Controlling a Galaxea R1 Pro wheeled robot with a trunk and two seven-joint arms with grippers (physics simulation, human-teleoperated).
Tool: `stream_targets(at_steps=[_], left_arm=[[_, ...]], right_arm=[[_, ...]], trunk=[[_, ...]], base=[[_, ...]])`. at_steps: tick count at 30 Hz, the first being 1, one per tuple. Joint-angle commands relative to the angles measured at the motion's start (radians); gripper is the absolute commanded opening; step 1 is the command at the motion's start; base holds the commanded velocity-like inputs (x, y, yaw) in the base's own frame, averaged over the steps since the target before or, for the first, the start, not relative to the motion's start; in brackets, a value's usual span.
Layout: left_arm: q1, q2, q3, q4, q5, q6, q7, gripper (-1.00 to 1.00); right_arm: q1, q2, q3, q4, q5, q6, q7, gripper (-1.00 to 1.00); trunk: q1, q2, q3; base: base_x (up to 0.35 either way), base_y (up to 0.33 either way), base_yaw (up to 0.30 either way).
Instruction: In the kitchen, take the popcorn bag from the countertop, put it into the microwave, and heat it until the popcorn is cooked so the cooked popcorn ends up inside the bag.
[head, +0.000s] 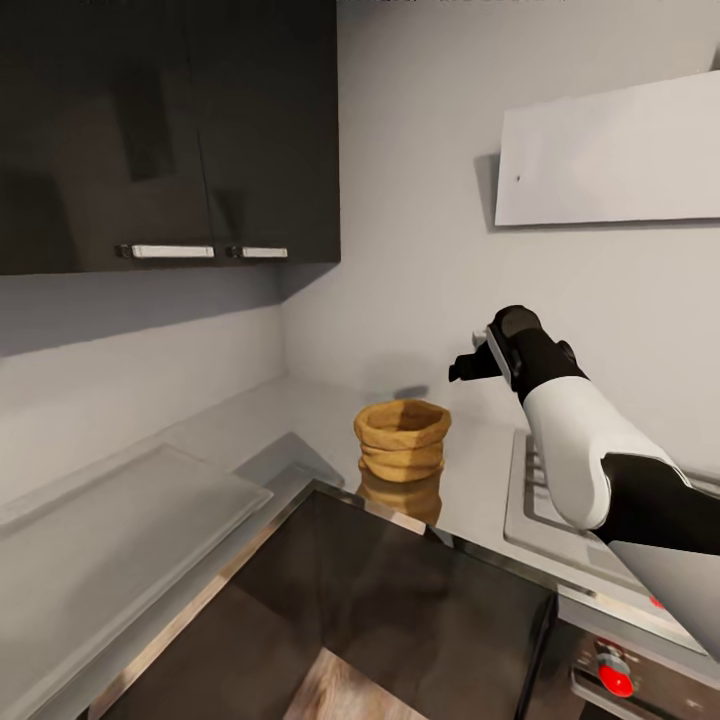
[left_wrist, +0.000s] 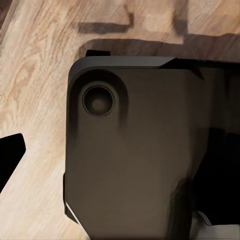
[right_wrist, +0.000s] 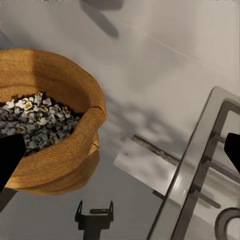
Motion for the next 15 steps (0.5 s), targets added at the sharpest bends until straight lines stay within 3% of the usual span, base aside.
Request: stream_targets(at_steps=[1, 7, 15], left_arm=[[0.0, 0.0, 0.001, 0.0, 0.006, -0.002, 0.0, 1.0], [0.0, 0.0, 0.001, 0.0, 0.006, -0.002, 0.0, 1.0], [0.0, 0.0, 0.001, 0.0, 0.006, -0.002, 0.0, 1.0]], right_arm=[[-0.001, 0.001, -0.008, -0.001, 0.01, 0.002, 0.008, 1.0], [-0.001, 0.002, -0.01, -0.001, 0.008, 0.002, 0.008, 1.0], [0.026, 0.005, -0.013, 0.0, 0.005, -0.02, 0.008, 1.0]], trunk=[[-0.004, 0.006, 0.002], [-0.027, 0.048, 0.021], [-0.027, 0.048, 0.021]], base=[[0.0, 0.0, 0.0], [0.0, 0.0, 0.0], [0.0, 0.0, 0.0]])
